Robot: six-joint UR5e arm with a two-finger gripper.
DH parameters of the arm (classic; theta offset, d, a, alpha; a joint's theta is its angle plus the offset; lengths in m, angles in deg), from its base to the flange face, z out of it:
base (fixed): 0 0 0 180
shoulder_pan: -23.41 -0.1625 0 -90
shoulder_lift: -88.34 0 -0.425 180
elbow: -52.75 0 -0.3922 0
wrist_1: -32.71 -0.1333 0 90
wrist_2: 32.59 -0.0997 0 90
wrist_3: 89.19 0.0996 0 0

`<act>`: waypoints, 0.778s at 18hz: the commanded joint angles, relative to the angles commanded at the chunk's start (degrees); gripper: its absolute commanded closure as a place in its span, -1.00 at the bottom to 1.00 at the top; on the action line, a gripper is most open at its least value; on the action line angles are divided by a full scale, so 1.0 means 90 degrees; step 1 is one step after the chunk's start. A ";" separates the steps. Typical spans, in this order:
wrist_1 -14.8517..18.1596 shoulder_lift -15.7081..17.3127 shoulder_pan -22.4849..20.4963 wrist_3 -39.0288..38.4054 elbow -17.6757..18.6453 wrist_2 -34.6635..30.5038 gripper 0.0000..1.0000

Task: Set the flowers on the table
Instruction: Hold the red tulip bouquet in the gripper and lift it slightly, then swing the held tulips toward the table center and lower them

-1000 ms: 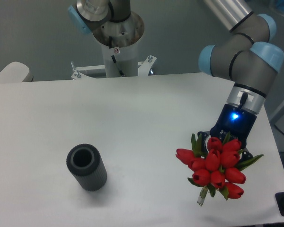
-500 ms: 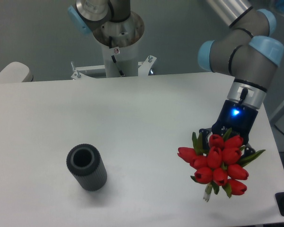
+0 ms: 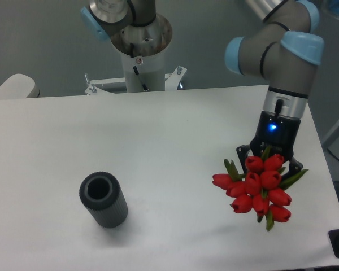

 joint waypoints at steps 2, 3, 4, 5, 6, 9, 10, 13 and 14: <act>0.0010 0.0117 0.0254 0.0000 0.0146 -0.0673 0.65; 0.0010 0.0185 0.0333 0.0000 0.0244 -0.1054 0.65; 0.0010 0.0205 0.0469 0.0000 0.0293 -0.1444 0.65; 0.0010 0.0215 0.0654 0.0000 0.0342 -0.1835 0.65; 0.0019 0.0215 0.0820 0.0000 0.0381 -0.2225 0.65; 0.0029 0.0186 0.1260 0.0010 0.0518 -0.3446 0.65; 0.0020 0.0147 0.1406 0.0010 0.0547 -0.3788 0.65; 0.0020 0.0050 0.1651 0.0029 0.0664 -0.4756 0.65; 0.0020 0.0001 0.1710 0.0029 0.0723 -0.4962 0.65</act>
